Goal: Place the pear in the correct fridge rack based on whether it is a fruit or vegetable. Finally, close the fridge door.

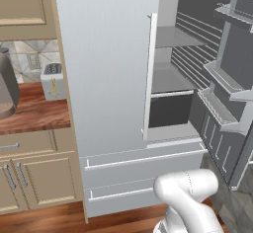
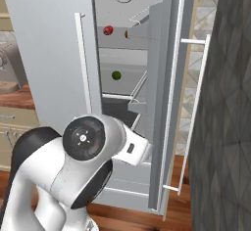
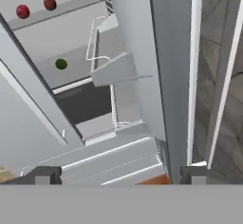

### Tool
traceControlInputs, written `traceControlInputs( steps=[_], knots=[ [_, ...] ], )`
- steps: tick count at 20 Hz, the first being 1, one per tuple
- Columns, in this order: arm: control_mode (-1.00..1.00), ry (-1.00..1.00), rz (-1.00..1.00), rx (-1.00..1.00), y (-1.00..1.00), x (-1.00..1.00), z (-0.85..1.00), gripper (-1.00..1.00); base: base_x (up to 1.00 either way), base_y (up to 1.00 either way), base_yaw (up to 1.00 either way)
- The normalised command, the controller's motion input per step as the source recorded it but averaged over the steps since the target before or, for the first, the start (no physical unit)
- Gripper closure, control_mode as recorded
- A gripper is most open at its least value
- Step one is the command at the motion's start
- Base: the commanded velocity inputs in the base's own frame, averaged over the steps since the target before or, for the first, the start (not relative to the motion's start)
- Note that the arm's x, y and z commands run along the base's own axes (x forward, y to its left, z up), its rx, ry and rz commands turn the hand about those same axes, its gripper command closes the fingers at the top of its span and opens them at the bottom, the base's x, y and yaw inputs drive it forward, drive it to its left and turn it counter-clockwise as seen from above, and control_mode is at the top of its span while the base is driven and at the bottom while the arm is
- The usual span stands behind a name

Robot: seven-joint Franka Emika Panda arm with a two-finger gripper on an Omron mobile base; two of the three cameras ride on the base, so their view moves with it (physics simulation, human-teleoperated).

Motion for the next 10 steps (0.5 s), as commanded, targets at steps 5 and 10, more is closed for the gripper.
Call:
traceControlInputs(
  steps=[5,10],
  knots=[
    [-1.0,-0.21,-0.12,0.43,-0.44,-0.01,0.0,-1.0,0.0,0.0,0.0],
    [-1.0,-0.15,-0.13,0.4,-0.43,0.09,0.01,-1.0,0.0,0.0,0.0]
  ],
)
